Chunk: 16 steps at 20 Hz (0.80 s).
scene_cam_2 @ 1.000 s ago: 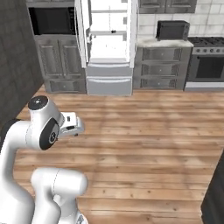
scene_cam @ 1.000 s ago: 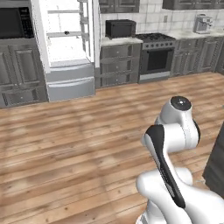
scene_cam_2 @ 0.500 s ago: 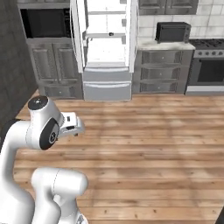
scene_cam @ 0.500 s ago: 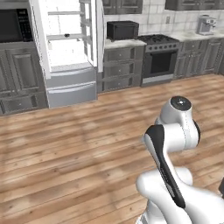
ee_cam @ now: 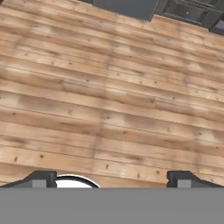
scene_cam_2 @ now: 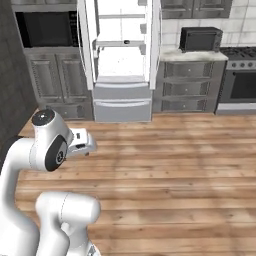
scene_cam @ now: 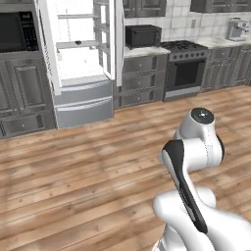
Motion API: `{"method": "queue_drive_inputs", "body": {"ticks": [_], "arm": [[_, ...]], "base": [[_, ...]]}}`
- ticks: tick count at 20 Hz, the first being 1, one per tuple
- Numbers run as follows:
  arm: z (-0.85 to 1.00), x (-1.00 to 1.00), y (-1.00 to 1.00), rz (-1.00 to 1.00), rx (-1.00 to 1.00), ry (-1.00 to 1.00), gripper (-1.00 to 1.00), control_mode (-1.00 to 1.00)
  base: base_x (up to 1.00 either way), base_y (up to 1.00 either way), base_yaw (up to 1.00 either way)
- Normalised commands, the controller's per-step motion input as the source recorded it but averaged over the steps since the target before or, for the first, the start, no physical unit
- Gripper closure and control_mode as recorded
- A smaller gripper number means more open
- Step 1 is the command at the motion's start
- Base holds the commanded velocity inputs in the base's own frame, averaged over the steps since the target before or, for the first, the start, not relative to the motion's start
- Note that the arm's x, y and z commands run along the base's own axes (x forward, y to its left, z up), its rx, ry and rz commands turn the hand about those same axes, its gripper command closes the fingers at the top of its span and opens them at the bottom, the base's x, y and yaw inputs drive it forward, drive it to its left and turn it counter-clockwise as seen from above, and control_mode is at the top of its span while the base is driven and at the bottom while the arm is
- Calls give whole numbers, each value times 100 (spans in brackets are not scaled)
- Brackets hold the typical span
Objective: Take the donut and cake from the fridge and place them on the empty tray on the dining counter.
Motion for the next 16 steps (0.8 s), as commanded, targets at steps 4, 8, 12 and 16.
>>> {"method": "queue_drive_inputs", "body": {"ticks": [4,8,12,16], "arm": [[0,0,0,0,0,0,-100,100],[0,0,0,0,0,0,-100,100],[0,0,0,0,0,0,-100,100],[0,0,0,0,0,0,-100,100]], "base": [[61,33,-1],[62,23,0],[65,21,0],[64,22,0]]}}
